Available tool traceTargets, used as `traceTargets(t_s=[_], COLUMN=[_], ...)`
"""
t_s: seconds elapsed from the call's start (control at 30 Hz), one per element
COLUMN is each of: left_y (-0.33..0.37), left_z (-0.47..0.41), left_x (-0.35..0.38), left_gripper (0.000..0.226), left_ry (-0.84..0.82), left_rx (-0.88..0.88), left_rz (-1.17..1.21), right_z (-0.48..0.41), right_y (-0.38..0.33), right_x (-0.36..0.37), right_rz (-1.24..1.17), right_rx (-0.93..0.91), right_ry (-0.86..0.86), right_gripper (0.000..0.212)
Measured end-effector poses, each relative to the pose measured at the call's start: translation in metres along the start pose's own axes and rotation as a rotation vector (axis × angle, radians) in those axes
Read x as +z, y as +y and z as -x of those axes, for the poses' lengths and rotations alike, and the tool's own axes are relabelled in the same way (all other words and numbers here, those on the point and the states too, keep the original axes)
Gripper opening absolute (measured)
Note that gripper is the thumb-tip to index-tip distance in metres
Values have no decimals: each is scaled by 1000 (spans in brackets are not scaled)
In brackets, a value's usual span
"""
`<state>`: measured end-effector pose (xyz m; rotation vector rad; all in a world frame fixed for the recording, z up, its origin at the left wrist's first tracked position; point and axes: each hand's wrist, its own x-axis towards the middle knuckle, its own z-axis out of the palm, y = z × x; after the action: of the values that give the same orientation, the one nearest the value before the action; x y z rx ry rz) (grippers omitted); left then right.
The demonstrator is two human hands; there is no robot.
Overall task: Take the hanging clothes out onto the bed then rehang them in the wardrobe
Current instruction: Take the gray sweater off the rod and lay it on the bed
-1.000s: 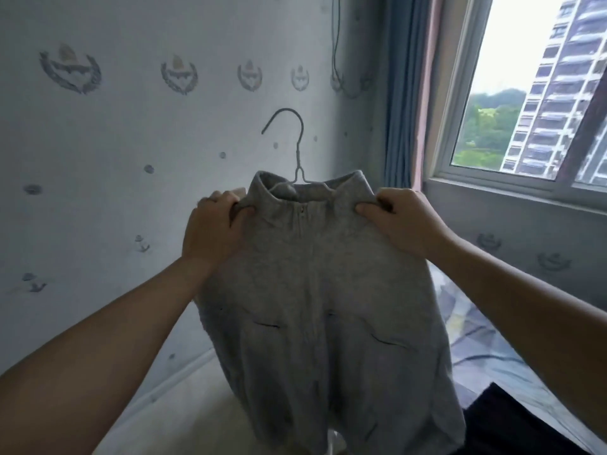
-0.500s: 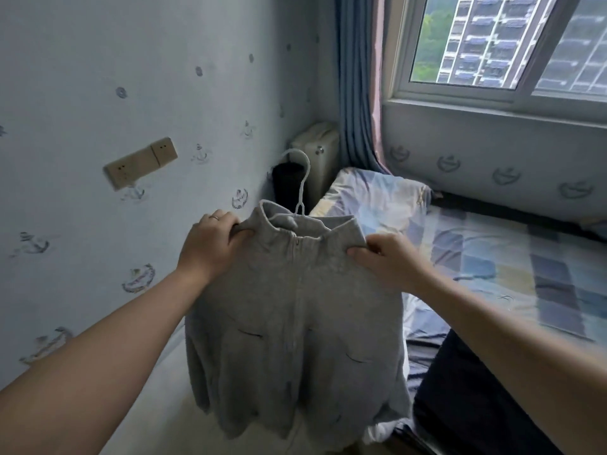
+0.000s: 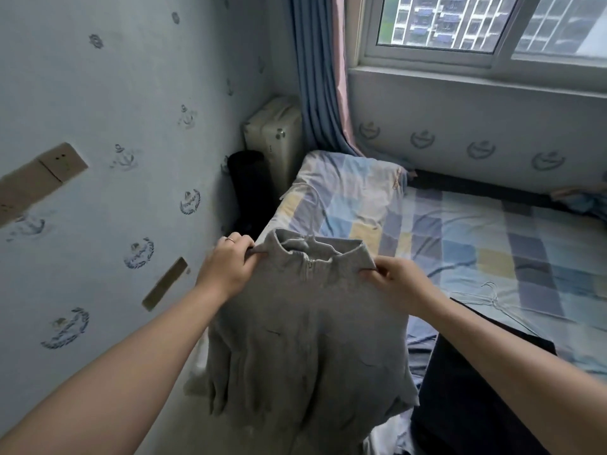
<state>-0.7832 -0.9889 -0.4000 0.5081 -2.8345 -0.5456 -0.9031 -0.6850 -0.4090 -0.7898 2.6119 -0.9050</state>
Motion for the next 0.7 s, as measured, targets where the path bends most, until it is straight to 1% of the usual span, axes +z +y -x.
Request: traceTargets(t_s=[0.13, 0.3, 0.43, 0.53, 0.63, 0.7], left_y=[-9, -35, -64, -84, -95, -100], left_z=[-56, -122, -168, -194, -215, -230], left_x=[38, 103, 167, 219, 270, 303], left_gripper=[27, 25, 23, 21, 20, 20], left_ry=[-68, -215, -330, -401, -339, -325], left_rx=[21, -1, -30, -69, -119, -152], left_rz=[-12, 35, 103, 80, -79, -112], right_z=[-36, -100, -154, -190, -224, -246], right_y=[21, 57, 95, 125, 156, 176], right_x=[7, 36, 74, 104, 135, 156], right_rz=[22, 82, 148, 183, 254, 258], right_rx=[65, 239, 370, 447, 509, 550], right_ry=[16, -11, -65, -86, -57, -23], right_gripper=[16, 11, 14, 17, 17, 18])
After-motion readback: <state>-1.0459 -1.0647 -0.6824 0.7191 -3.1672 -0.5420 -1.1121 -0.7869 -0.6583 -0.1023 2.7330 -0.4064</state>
